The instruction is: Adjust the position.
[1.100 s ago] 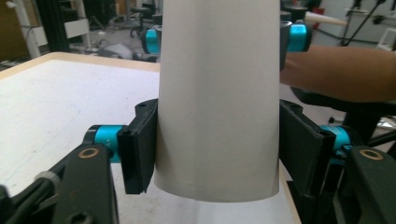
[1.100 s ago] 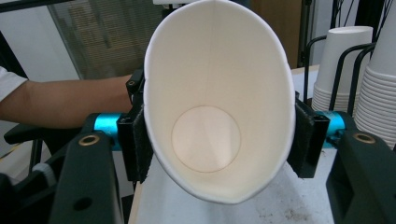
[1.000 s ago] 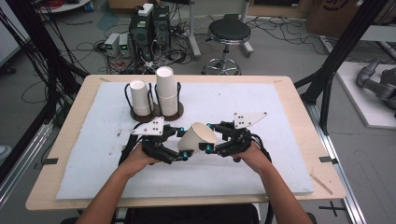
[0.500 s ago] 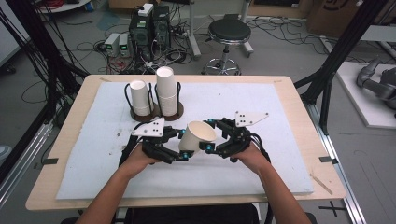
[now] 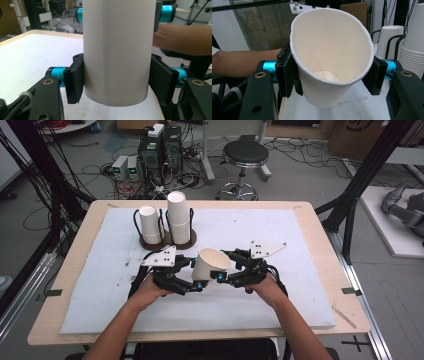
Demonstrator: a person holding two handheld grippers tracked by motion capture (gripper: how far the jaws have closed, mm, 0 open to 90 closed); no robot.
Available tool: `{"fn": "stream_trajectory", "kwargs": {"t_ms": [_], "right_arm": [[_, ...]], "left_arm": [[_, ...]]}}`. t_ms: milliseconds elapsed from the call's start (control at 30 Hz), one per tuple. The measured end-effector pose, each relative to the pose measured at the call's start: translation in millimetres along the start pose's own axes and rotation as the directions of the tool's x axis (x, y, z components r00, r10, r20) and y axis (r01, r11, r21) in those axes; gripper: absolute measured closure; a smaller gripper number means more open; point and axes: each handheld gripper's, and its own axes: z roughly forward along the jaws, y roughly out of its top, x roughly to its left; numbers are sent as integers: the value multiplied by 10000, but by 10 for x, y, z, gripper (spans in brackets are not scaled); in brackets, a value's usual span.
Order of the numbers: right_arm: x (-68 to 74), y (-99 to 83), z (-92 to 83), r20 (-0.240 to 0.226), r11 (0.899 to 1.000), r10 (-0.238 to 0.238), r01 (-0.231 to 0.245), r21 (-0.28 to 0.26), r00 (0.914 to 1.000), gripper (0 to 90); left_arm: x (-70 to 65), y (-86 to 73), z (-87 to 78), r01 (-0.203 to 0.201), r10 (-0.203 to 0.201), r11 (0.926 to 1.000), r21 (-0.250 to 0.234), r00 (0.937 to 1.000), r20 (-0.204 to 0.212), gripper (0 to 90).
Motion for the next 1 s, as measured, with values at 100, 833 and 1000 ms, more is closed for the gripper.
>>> {"fn": "stream_trajectory", "kwargs": {"t_ms": [100, 833, 1000], "right_arm": [[0, 11, -9, 56, 9998, -27, 26, 203, 10000, 383], [50, 23, 92, 102, 9992, 131, -127, -381, 9999, 323], [56, 35, 66, 287, 9997, -98, 104, -208, 9995, 373]], "left_arm": [[11, -9, 12, 81, -79, 9998, 185, 9999, -117, 300], [-21, -6, 55, -77, 82, 9997, -245, 9998, 188, 358], [-23, -21, 69, 81, -82, 10000, -54, 9999, -109, 341]]}}
